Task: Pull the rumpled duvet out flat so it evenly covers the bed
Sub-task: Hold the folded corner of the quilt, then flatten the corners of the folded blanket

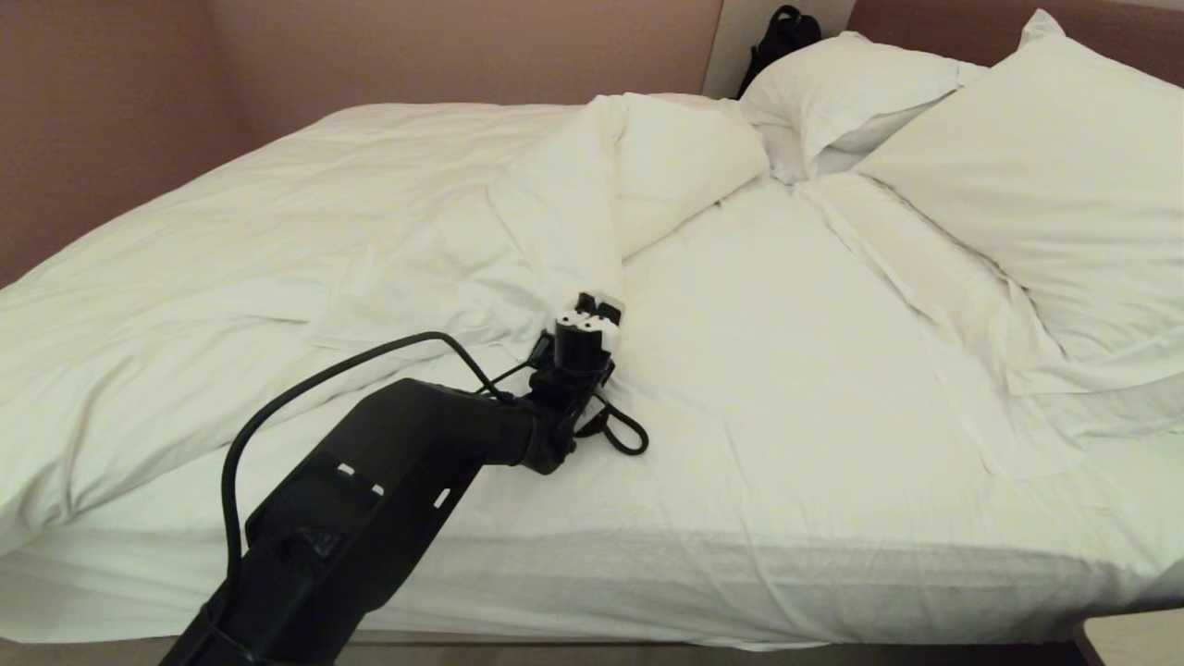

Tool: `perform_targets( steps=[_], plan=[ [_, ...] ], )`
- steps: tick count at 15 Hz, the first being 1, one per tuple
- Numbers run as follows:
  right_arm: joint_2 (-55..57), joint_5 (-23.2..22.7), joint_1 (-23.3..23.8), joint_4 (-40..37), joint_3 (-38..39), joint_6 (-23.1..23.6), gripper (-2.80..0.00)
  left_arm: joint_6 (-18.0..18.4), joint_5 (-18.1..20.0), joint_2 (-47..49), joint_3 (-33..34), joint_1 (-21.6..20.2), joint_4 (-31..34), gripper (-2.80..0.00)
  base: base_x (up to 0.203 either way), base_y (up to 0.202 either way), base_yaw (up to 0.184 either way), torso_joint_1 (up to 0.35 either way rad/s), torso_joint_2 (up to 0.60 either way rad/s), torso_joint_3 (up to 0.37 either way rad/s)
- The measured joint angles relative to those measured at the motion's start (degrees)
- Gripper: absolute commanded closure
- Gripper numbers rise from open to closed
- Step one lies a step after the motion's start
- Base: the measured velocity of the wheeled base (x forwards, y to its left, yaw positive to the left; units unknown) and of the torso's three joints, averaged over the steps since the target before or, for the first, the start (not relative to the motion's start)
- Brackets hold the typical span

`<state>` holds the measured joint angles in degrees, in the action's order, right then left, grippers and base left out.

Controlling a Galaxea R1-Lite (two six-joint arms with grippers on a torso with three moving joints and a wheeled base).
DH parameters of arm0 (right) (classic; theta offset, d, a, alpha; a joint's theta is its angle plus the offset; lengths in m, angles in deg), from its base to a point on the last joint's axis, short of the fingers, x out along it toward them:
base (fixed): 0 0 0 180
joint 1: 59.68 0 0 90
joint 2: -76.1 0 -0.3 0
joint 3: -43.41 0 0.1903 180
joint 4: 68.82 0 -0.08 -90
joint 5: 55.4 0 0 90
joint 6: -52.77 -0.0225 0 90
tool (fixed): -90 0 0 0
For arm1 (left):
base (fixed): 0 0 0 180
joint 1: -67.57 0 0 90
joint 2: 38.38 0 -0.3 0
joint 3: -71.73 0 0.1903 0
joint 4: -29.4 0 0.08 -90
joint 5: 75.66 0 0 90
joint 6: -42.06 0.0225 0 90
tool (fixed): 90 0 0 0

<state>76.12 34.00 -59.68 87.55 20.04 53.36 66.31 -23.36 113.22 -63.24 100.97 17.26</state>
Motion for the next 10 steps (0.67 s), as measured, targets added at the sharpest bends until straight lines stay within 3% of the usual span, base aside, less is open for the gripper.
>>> perform_targets(
  steps=[10],
  plan=[
    [0.0, 0.0, 0.0, 0.02, 0.0, 0.0, 0.0, -0.66, 0.21, -1.6, 0.17, 0.93, -7.51, 0.0, 0.0, 0.0, 0.0, 0.0, 0.0, 0.0]
  ],
)
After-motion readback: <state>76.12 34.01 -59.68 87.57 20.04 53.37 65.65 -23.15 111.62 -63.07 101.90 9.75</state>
